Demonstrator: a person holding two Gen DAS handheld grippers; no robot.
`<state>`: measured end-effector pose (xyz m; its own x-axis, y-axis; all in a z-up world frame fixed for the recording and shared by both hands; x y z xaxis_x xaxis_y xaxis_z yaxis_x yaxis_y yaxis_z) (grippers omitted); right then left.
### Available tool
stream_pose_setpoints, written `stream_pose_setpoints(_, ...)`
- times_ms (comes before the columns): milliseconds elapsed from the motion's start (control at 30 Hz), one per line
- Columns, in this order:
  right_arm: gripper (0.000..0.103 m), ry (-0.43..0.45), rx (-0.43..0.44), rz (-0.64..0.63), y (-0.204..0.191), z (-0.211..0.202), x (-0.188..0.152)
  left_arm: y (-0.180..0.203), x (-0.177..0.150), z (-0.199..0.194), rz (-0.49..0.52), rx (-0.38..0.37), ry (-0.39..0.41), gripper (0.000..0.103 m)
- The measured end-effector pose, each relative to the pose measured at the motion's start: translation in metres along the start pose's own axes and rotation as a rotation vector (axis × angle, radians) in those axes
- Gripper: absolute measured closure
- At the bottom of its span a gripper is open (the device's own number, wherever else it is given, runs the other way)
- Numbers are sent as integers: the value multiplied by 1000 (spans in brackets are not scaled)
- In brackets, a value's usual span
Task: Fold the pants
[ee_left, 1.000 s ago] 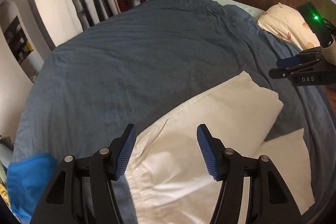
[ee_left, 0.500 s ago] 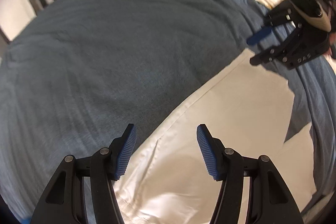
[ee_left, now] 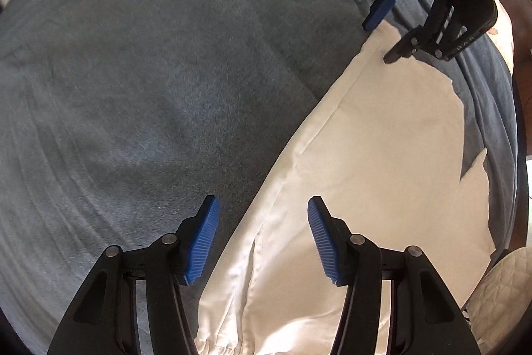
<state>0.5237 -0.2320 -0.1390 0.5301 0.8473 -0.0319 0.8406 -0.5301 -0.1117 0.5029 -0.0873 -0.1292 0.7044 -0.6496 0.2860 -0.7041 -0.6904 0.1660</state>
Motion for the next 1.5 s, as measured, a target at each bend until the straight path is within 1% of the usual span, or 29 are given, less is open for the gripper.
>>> stream_pose_setpoints(33, 62, -13, -1, 4, 5, 4, -1, -1, -1, 3, -7, -11, -13, 55)
stream_pose_setpoints(100, 62, -23, -30, 1, 10, 10, 1, -2, -2, 9, -20, -40, -37, 59)
stream_pose_setpoints(167, 62, -30, 1, 30, 14, 15, 1, -2, -5, 12, -25, -63, -52, 67)
stream_pose_setpoints(200, 62, -42, 15, 28, 14, 17, 1, -1, -7, 14, -19, -70, -58, 68)
stream_pose_setpoints(233, 62, -52, 18, 13, 12, 20, 0, -1, -9, 16, -13, -67, -60, 75)
stream_pose_setpoints(267, 62, -54, 17, 0, 10, 21, -1, -1, -10, 16, -8, -59, -62, 87)
stream_pose_setpoints(300, 63, -56, 17, 0, 11, 21, -1, -2, -12, 15, -7, -51, -61, 92)
stream_pose_setpoints(333, 75, -56, 21, 3, 11, 21, -1, -3, -12, 13, -15, -52, -55, 95)
stream_pose_setpoints(400, 88, -50, 17, -2, 6, 20, 3, -4, -12, 9, -33, -51, -33, 96)
stream_pose_setpoints(433, 92, -49, 15, -9, 8, 15, 8, -4, -13, 4, -37, -49, -19, 97)
stream_pose_setpoints(467, 94, -48, 11, -19, 7, 10, 9, -5, -12, 3, -36, -45, -10, 98)
stream_pose_setpoints(500, 96, -47, 7, -28, 6, 4, 10, -5, -13, -2, -34, -34, 5, 98)
stream_pose_setpoints(567, 97, -27, -11, -57, 1, -8, 13, -5, -14, -10, -34, -3, 28, 99)
stream_pose_setpoints(633, 97, -6, -32, -57, 3, -22, 15, -8, -14, -20, -51, 29, 53, 99)
stream_pose_setpoints(700, 97, 17, -73, -46, 9, -34, 21, -15, -14, -30, -75, 54, 82, 99)
stream_pose_setpoints(833, 97, 71, -143, -19, 17, -53, 41, -36, -15, -42, -104, 106, 101, 99)
stream_pose_setpoints(967, 97, 129, -205, 30, 26, -61, 59, -53, -22, -48, -137, 162, 106, 98)
stream_pose_setpoints(1100, 97, 167, -235, 67, 31, -56, 74, -64, -30, -50, -161, 182, 101, 98)
stream_pose_setpoints(1133, 97, 166, -238, 71, 34, -48, 77, -63, -30, -48, -159, 185, 97, 98)
stream_pose_setpoints(1200, 97, 163, -251, 67, 17, -23, 80, -61, -27, -38, -157, 190, 93, 98)
stream_pose_setpoints(1267, 97, 158, -263, 68, 20, -17, 80, -61, -17, -35, -167, 190, 90, 97)
stream_pose_setpoints(1300, 97, 155, -262, 74, 27, -12, 81, -63, -17, -33, -174, 189, 87, 96)
stream_pose_setpoints(1333, 96, 155, -274, 81, 28, -10, 80, -54, -18, -25, -178, 195, 83, 92)
stream_pose_setpoints(1367, 96, 155, -285, 87, 23, 1, 81, -47, -13, -15, -180, 201, 82, 90)
stream_pose_setpoints(1400, 96, 151, -289, 97, 23, 4, 77, -50, -13, -14, -186, 223, 76, 83)
stream_pose_setpoints(1433, 92, 152, -294, 112, 29, 5, 78, -51, -10, -12, -188, 237, 74, 72)
stream_pose_setpoints(1467, 89, 154, -303, 132, 30, 5, 76, -54, -9, -12, -192, 259, 73, 65)
stream_pose_setpoints(1500, 82, 152, -316, 146, 27, 2, 74, -57, -9, -13, -201, 278, 74, 62)
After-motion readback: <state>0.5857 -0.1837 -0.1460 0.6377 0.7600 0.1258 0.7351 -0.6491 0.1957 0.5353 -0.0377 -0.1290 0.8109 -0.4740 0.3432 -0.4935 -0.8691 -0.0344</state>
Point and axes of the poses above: each gripper's, at about its wrist camera, not at the fingertips, and z roughly the way its jaws point, y to its right, x to its top, the point moved 2 cm from there along z, roughly the way its jaws point, and after that the axes turned 9 degrees about y, right-handed, at the moved point
